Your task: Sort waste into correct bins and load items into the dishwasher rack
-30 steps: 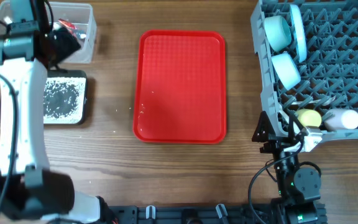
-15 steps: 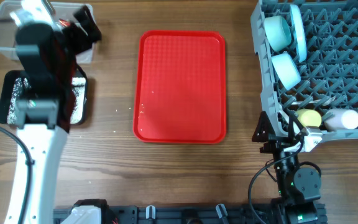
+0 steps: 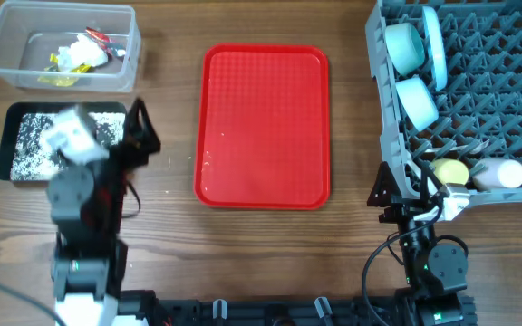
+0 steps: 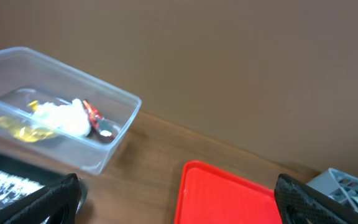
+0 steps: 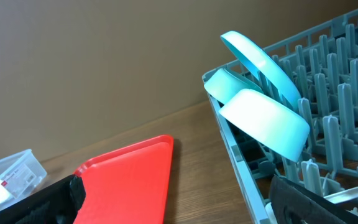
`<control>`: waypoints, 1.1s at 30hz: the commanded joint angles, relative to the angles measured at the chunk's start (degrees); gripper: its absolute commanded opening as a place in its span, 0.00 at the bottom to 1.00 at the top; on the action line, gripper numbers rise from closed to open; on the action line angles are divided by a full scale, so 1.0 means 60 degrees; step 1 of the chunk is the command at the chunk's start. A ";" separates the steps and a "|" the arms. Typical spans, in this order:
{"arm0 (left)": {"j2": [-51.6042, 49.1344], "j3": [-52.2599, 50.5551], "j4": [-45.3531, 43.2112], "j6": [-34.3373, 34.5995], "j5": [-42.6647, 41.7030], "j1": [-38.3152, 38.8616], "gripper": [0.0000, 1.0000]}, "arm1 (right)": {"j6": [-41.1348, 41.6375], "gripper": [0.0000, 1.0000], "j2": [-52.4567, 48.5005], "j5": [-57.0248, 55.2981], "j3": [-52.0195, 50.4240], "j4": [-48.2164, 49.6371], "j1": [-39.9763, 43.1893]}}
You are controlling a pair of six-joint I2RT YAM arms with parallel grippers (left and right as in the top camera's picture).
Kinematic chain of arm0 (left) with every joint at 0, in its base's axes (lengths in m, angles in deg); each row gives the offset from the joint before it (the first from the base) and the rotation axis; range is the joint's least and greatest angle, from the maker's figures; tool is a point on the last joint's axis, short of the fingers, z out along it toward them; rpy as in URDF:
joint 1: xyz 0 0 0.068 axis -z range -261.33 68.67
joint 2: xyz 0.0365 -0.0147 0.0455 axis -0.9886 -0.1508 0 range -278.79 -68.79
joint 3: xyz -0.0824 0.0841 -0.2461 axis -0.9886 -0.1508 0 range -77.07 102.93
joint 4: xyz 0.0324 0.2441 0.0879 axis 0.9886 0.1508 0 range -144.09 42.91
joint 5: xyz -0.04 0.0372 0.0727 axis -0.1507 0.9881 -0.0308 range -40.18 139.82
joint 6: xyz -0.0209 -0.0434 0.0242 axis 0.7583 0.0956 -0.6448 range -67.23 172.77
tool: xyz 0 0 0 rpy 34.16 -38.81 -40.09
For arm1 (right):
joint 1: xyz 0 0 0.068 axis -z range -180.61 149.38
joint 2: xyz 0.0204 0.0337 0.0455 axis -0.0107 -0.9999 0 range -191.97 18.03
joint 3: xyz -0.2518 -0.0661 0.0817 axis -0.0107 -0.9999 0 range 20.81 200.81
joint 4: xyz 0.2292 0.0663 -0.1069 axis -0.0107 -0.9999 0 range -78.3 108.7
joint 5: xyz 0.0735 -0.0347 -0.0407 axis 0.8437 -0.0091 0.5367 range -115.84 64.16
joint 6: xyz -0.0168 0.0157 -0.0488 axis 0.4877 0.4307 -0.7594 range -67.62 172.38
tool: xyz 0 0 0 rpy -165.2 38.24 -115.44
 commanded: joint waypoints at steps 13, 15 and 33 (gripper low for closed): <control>0.4900 -0.3927 -0.0015 -0.0113 -0.0189 -0.0091 1.00 | 0.0076 1.00 -0.0018 0.0168 -0.0011 0.0029 0.0051; 0.5184 -0.4153 -0.0015 -0.0113 -0.0193 -0.0091 1.00 | 0.0076 1.00 -0.0018 0.0168 -0.0011 0.0029 0.0051; 0.6666 -0.5395 0.0051 -0.0117 -0.0189 -0.0091 1.00 | 0.0073 0.99 -0.0029 0.0168 -0.0011 0.0026 0.0051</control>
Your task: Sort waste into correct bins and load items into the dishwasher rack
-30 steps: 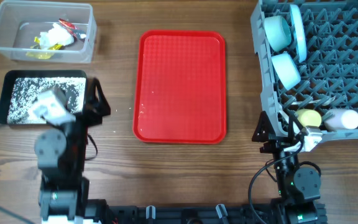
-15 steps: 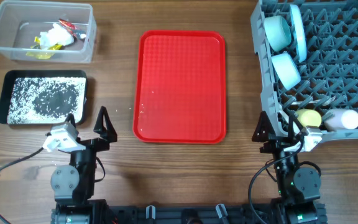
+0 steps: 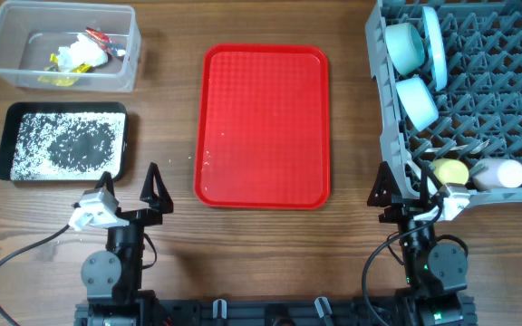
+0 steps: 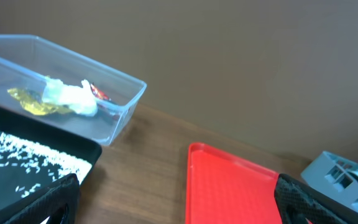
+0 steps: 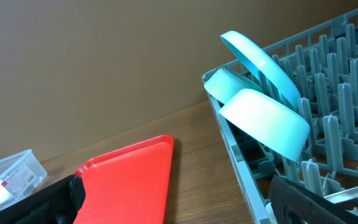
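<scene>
The red tray (image 3: 263, 127) lies bare in the middle of the table. A clear bin (image 3: 62, 47) at the far left holds wrappers and crumpled waste (image 3: 78, 51). Below it sits a black bin (image 3: 66, 143) speckled with white bits. The grey dishwasher rack (image 3: 465, 100) on the right carries two teal bowls (image 3: 417, 100), a teal plate (image 3: 435, 45), a yellow item (image 3: 451, 169) and a white bottle (image 3: 498, 172). My left gripper (image 3: 130, 181) stands open near the front edge, below the black bin. By the rack's front corner my right gripper (image 3: 408, 188) is open and empty.
Bare wooden table surrounds the tray. The rack's grey wall (image 5: 247, 168) stands close to the right gripper's right finger. In the left wrist view the clear bin (image 4: 73, 93) and the black bin's corner (image 4: 36, 158) lie ahead on the left.
My left arm was raised over the black bin's right side; now it sits low at the front edge with its gripper open. The right arm has not moved.
</scene>
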`<control>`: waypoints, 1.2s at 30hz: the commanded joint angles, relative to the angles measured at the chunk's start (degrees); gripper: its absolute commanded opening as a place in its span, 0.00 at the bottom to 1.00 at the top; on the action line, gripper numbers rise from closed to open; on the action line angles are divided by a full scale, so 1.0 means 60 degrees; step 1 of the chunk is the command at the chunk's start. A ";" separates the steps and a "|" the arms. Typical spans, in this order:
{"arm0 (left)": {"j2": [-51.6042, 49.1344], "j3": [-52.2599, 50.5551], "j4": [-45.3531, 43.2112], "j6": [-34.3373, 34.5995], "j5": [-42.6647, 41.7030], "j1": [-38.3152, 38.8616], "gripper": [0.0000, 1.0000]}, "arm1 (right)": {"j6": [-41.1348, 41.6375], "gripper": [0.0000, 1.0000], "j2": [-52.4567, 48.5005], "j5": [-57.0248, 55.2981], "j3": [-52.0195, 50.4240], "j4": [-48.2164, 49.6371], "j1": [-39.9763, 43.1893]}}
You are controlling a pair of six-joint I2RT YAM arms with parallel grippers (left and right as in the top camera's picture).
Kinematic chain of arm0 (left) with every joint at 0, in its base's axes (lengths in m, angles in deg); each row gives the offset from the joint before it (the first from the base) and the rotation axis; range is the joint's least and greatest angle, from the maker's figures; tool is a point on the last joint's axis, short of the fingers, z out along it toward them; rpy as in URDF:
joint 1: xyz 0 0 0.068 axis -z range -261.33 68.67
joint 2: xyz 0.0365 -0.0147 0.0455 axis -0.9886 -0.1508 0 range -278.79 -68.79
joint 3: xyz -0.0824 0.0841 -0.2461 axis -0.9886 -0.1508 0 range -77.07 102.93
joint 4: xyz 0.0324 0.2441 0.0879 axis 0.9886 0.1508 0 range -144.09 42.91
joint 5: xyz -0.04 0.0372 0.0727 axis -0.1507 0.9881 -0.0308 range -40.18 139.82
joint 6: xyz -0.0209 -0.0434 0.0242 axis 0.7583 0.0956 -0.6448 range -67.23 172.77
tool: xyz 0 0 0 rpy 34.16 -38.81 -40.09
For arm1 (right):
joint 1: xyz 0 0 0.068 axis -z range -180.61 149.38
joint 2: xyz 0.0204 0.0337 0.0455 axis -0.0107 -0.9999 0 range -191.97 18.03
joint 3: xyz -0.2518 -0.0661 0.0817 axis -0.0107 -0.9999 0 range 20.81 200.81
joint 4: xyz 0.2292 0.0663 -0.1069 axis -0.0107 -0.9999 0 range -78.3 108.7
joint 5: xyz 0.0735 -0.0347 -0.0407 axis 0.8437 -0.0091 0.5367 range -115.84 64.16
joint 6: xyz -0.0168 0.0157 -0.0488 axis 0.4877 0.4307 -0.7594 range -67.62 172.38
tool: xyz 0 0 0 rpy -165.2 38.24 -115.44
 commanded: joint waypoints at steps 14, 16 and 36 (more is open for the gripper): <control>0.0113 -0.0277 0.0630 -0.0124 -0.0219 -0.0044 1.00 | 0.0069 1.00 -0.0022 0.0164 -0.0011 0.0029 0.0051; 0.0113 -0.0277 0.0630 -0.0124 -0.0219 -0.0044 1.00 | 0.0069 1.00 -0.0022 0.0164 -0.0011 0.0029 0.0051; 0.0113 -0.0277 0.0630 -0.0124 -0.0219 -0.0044 1.00 | 0.0073 1.00 -0.0022 0.0164 -0.0011 0.0029 0.0051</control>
